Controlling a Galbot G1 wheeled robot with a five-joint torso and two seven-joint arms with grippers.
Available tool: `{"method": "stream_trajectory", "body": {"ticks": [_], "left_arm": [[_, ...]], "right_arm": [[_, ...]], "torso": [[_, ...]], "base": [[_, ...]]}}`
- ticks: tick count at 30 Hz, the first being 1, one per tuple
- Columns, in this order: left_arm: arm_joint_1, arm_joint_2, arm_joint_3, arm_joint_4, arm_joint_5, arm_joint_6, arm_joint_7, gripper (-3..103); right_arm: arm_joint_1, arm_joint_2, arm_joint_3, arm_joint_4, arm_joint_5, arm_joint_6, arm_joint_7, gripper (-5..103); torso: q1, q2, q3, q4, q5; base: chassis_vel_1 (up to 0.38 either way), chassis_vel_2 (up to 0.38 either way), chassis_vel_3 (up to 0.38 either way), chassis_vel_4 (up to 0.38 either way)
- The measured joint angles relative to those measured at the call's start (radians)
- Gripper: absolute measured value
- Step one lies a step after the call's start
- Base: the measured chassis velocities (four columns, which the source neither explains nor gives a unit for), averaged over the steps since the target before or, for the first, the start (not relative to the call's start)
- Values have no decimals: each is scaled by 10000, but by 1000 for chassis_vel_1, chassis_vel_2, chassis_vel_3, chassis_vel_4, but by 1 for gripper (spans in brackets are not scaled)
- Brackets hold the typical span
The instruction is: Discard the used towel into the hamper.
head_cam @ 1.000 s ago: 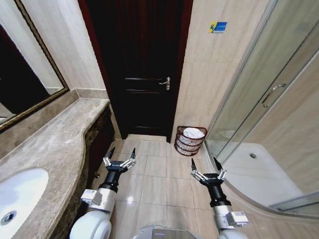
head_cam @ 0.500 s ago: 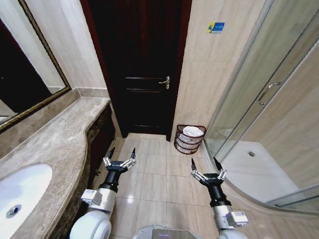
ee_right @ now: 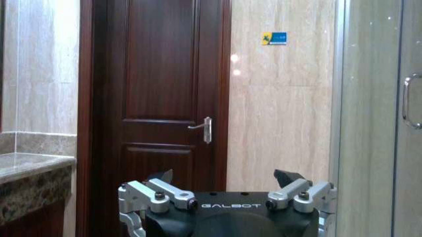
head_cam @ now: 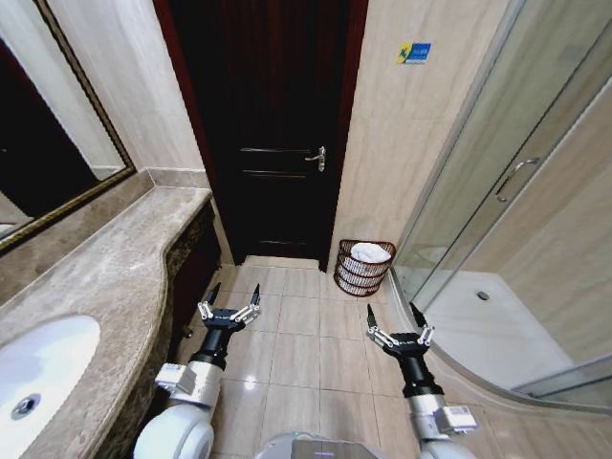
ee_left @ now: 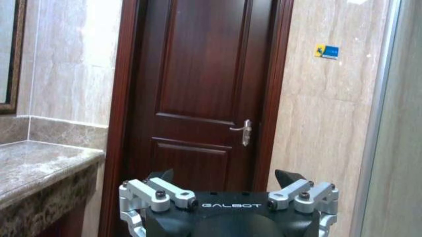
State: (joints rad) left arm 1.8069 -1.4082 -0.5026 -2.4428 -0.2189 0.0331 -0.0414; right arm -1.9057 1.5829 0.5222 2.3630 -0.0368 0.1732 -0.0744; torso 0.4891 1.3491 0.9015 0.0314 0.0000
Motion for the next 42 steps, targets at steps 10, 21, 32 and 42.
{"method": "stream_trajectory", "body": {"ticks": [10,21,32,42], "left_arm": [[0,0,0,0,0,0,0,100],[0,0,0,0,0,0,0,100],[0,0,0,0,0,0,0,100],[0,0,0,0,0,0,0,100]], "right_arm": [[0,0,0,0,0,0,0,100],[0,0,-1,0,0,0,0,100],[0,0,0,0,0,0,0,100],[0,0,0,0,0,0,0,100]], "torso": [[-1,0,0,0,0],[-1,0,0,0,0],[-1,0,0,0,0],[-1,0,0,0,0]], "base": [[0,0,0,0],[0,0,0,0],[0,0,0,0],[0,0,0,0]]}}
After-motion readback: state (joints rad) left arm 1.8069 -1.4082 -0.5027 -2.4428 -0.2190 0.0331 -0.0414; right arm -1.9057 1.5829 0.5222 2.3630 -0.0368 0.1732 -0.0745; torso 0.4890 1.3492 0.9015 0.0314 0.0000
